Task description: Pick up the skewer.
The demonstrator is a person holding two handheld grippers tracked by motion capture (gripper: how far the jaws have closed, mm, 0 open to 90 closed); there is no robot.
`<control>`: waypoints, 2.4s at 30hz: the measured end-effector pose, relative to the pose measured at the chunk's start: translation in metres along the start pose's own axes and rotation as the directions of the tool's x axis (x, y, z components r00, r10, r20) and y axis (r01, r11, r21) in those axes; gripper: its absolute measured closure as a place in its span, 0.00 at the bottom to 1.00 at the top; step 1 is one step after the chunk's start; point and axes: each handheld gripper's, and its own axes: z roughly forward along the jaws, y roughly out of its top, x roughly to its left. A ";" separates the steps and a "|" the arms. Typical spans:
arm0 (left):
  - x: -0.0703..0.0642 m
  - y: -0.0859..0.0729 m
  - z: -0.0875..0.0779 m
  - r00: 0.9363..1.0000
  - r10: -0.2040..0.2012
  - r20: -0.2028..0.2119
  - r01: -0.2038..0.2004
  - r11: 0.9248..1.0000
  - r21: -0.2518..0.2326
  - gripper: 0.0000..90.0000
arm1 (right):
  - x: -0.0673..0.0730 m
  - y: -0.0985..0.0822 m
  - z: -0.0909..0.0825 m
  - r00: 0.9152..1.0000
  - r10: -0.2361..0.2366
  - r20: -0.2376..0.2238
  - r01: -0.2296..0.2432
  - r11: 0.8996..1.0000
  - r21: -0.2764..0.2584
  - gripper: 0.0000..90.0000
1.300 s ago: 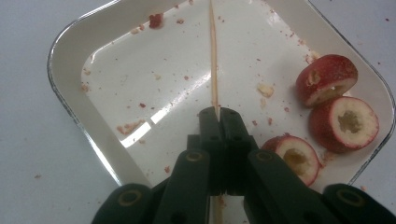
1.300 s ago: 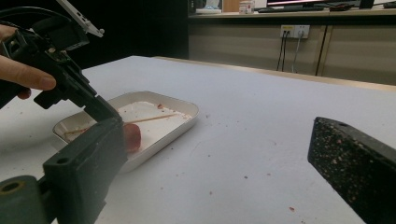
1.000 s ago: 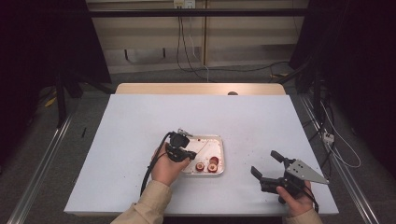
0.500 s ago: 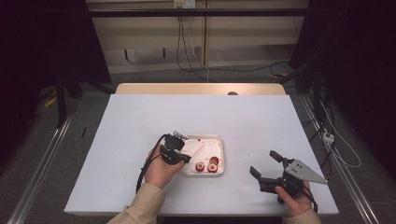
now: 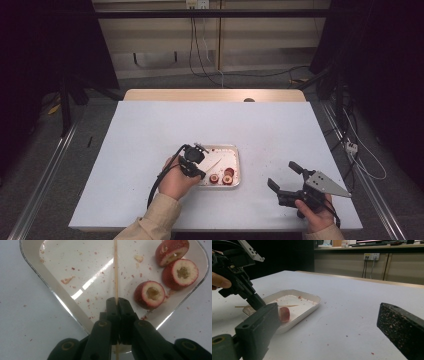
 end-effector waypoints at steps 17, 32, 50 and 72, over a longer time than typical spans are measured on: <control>0.001 -0.026 -0.027 0.986 -0.039 0.161 0.105 0.899 -0.425 0.99 | 0.011 0.016 0.026 0.978 0.195 -0.078 -0.191 0.980 0.056 0.02; -0.015 -0.028 -0.023 0.971 0.049 0.233 0.090 0.830 -0.551 0.99 | 0.047 0.042 0.101 0.859 0.470 -0.203 -0.442 0.881 0.169 0.56; -0.016 -0.033 -0.015 0.964 0.081 0.253 0.053 0.874 -0.483 0.97 | 0.054 0.055 0.115 0.813 0.517 -0.267 -0.487 0.856 0.175 1.00; -0.011 -0.035 -0.021 0.963 0.051 0.265 0.088 0.871 -0.484 0.99 | 0.064 0.053 0.123 0.825 0.495 -0.274 -0.457 0.869 0.192 1.00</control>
